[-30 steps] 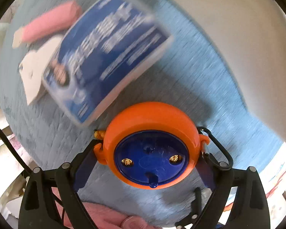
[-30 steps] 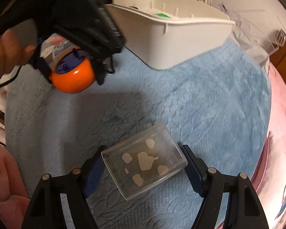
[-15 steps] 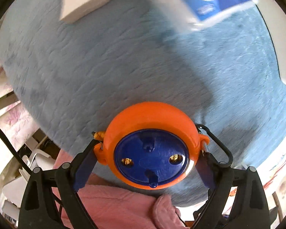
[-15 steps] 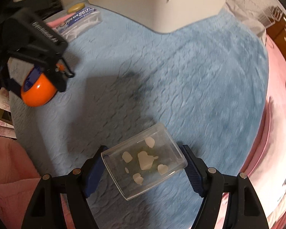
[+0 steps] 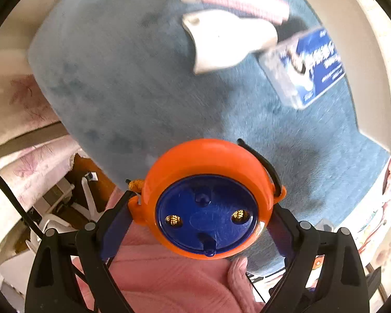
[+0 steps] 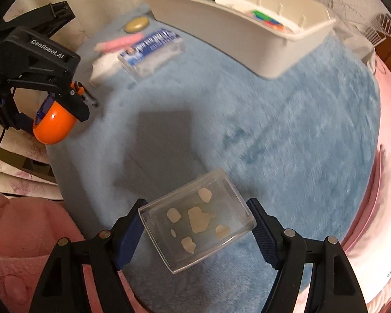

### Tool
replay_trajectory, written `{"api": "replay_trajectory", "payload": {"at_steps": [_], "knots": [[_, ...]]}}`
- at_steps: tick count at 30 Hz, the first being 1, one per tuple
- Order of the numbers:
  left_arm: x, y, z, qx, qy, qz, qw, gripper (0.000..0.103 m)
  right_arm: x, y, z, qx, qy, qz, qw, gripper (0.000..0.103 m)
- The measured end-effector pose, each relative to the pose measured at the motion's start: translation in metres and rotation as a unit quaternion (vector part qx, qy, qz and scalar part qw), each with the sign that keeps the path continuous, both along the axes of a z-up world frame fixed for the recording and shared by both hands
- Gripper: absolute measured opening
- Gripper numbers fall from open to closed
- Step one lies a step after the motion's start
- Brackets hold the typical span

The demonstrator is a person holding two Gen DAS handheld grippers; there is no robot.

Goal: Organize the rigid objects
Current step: 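Lift the cord reel and clear box and carry both over the tray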

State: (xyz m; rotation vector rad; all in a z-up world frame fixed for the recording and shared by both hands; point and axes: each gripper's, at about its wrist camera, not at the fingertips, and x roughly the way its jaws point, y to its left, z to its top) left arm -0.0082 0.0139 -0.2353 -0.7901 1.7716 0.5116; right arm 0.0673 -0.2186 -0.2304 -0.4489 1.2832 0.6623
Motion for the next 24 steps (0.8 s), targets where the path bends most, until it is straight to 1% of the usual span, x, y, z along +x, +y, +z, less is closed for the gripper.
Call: {"api": "replay_trajectory", "payload": {"at_steps": [3,6,9,11,12,15,17,18,19,22,23,24], "knots": [[0.008,0.005,0.012,0.003,-0.009,-0.010,0.9999,0.093,0.002,0.013,0.009,0.015,-0.006,-0.007,1.000,0.077],[0.014,0.012,0.024,-0.007,-0.026,-0.023,0.9994,0.093,0.008,0.027,0.017,0.022,-0.013,-0.015,1.000,0.077],[0.023,0.018,0.044,0.002,-0.050,-0.051,0.9974,0.093,0.012,0.041,0.029,0.033,-0.023,-0.014,0.999,0.077],[0.031,0.017,0.056,0.010,-0.068,-0.077,0.9947,0.093,0.021,0.058,0.040,0.041,-0.034,-0.015,0.998,0.077],[0.042,0.016,0.064,0.016,-0.078,-0.091,0.9927,0.093,0.023,0.060,0.045,0.044,-0.037,-0.016,0.998,0.077],[0.058,0.018,0.083,0.038,-0.108,-0.131,0.9847,0.093,0.039,0.078,0.060,0.063,-0.051,-0.025,0.996,0.077],[0.074,0.016,0.096,0.055,-0.135,-0.164,0.9756,0.093,0.044,0.086,0.068,0.071,-0.060,-0.030,0.995,0.077],[0.082,0.016,0.101,0.064,-0.152,-0.181,0.9696,0.093,0.046,0.091,0.072,0.075,-0.066,-0.034,0.994,0.077],[0.094,0.023,0.108,0.071,-0.163,-0.194,0.9648,0.093,0.051,0.095,0.077,0.079,-0.072,-0.038,0.994,0.077],[0.113,0.027,0.118,0.084,-0.190,-0.225,0.9520,0.093,0.062,0.109,0.086,0.091,-0.084,-0.048,0.991,0.077],[0.121,0.030,0.128,0.085,-0.202,-0.236,0.9468,0.093,0.064,0.111,0.090,0.095,-0.087,-0.052,0.990,0.077],[0.128,0.031,0.130,0.086,-0.216,-0.250,0.9400,0.093,0.068,0.114,0.092,0.098,-0.090,-0.058,0.989,0.077]]}}
